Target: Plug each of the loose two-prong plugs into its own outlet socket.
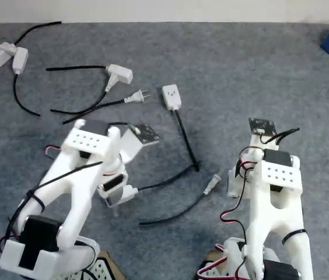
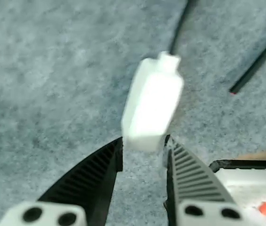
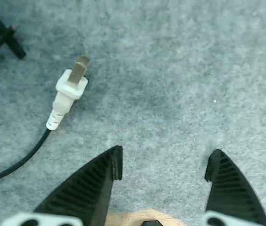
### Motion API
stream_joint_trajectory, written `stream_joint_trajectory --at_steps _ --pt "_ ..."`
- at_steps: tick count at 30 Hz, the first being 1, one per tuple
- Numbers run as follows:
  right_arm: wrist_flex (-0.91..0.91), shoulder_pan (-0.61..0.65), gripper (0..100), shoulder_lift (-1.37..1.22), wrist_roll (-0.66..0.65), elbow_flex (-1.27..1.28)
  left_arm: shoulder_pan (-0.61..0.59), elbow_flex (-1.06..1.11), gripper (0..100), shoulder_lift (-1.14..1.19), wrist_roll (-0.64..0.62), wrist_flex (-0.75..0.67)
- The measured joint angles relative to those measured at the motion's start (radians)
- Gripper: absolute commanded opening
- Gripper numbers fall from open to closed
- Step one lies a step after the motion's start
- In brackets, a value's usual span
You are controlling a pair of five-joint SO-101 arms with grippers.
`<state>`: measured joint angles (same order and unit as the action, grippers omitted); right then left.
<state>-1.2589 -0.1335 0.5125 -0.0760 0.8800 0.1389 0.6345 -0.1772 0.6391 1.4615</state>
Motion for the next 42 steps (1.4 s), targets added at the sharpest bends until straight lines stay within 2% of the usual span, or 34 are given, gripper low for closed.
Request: stream_joint_trajectory --at_steps 5,9,17,21,24,27,33,39,42 --pt "0.000 0.000 28.1 0.000 0.000 0.009 0.144 0.055 16 0.000 -0.006 0.000" --pt "0.000 0.000 28.1 0.000 0.000 0.011 0.261 0.086 16 0.000 -0.069 -0.017" --pt "0.000 0.000 28.1 0.000 0.000 0.011 0.353 0.138 16 -0.018 -0.140 -0.040" --pt "0.000 0.000 28.1 0.000 0.000 0.011 0.347 0.195 16 -0.029 -0.140 -0.109" --pt "0.000 0.000 28.1 0.000 0.000 0.011 0.292 0.212 16 -0.029 -0.129 -0.180" --pt "0.000 -0.002 28.1 0.000 0.000 0.011 0.190 0.213 16 -0.031 -0.048 -0.233" --pt "0.000 0.006 28.1 0.000 0.000 0.011 0.066 0.222 16 -0.031 0.084 -0.278" --pt "0.000 0.006 28.1 0.000 0.000 0.011 0.051 0.213 16 0.060 0.112 -0.302" --pt "0.000 0.006 28.1 0.000 0.000 0.011 0.041 0.166 12 0.126 0.114 -0.301"
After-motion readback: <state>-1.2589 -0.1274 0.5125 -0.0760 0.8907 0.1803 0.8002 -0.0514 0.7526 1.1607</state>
